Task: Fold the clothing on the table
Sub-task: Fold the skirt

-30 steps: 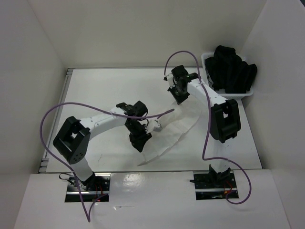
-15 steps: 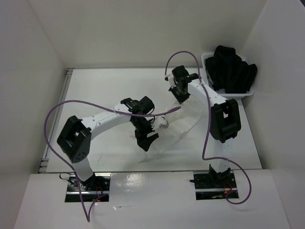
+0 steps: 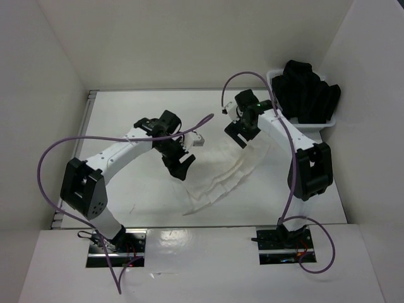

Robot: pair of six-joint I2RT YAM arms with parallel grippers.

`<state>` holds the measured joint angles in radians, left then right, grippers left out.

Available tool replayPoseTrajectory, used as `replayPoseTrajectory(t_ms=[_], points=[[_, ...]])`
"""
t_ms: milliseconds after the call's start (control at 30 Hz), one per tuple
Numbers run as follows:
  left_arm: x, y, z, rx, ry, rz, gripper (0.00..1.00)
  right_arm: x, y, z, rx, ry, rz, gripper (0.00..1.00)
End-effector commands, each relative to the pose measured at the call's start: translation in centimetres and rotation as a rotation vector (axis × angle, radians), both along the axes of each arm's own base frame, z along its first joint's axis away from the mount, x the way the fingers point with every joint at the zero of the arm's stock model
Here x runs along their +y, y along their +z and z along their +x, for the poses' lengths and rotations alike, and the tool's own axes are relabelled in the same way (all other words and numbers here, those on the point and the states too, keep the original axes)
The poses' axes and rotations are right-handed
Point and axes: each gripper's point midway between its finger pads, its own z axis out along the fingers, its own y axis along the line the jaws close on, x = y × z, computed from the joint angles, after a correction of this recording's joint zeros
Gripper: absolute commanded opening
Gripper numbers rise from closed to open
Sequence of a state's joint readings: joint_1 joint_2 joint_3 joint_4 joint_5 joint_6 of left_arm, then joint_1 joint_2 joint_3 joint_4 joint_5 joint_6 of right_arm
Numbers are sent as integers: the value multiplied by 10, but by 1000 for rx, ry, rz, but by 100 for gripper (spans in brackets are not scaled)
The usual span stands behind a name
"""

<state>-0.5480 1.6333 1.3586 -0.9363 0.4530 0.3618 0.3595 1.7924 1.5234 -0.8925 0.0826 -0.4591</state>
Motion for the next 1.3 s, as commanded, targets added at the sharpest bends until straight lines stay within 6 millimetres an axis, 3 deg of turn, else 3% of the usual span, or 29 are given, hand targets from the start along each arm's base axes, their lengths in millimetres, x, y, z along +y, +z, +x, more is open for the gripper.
replayPoseTrajectory(t_ms=[0, 67, 167, 200, 300, 433, 500, 633, 700, 900, 1267], points=[[13, 7, 8, -10, 71, -37, 85, -19, 9, -29, 63, 43, -65, 89], [17, 5, 11, 12, 112, -56, 85, -25, 19, -36, 59, 51, -83, 90], [34, 13, 26, 4, 204, -95, 86, -24, 54, -39, 30, 64, -63, 94], [47, 14, 35, 7, 253, -106, 86, -18, 77, -37, -10, 64, -36, 95], [67, 23, 54, -6, 359, -148, 90, 13, 100, -45, -15, 98, 40, 99], [115, 31, 79, -26, 542, -171, 92, 58, 67, -60, 60, 142, 86, 99], [131, 30, 83, -36, 615, -149, 95, 69, 36, -73, 106, 147, 49, 99], [162, 33, 83, -86, 734, -103, 100, 82, -5, -69, 120, 113, 53, 99], [169, 31, 80, -98, 754, -87, 100, 82, -23, -71, 144, 93, 47, 99], [183, 37, 81, -120, 806, -85, 100, 92, -52, -59, 123, 89, 73, 99], [192, 29, 78, -108, 835, -60, 100, 113, -105, -60, 243, 75, 117, 99]])
